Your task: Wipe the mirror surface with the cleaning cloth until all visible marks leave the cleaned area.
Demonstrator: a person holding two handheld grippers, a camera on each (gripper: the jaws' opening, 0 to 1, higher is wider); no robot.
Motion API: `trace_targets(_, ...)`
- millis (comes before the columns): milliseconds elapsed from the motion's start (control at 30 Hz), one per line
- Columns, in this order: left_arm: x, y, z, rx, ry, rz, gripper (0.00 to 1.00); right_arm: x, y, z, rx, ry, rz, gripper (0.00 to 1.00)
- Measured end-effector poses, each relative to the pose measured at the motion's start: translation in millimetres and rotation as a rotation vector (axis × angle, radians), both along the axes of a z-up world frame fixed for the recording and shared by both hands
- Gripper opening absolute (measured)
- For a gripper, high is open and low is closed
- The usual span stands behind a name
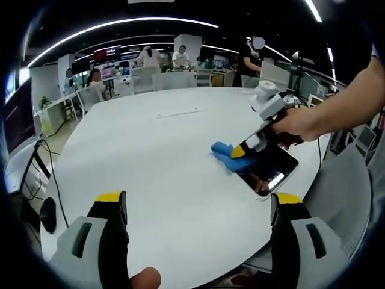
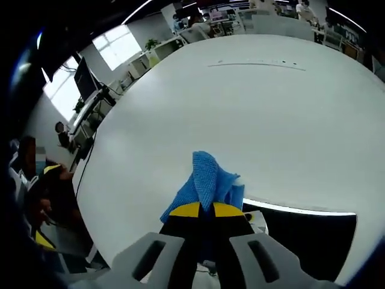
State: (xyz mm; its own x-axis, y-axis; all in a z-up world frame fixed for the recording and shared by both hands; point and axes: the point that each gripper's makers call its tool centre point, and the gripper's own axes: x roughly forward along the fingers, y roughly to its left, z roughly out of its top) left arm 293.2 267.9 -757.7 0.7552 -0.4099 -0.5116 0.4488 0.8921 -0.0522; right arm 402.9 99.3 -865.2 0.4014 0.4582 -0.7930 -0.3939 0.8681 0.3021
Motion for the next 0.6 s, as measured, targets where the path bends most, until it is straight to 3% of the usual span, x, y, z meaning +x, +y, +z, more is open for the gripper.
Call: trace_targets(600,-2.1,-5.5,3.8,0.007,-0.015,-0.013,0.98,-27.5,1.9,0.7,0.015,0.017,0.022,0.00)
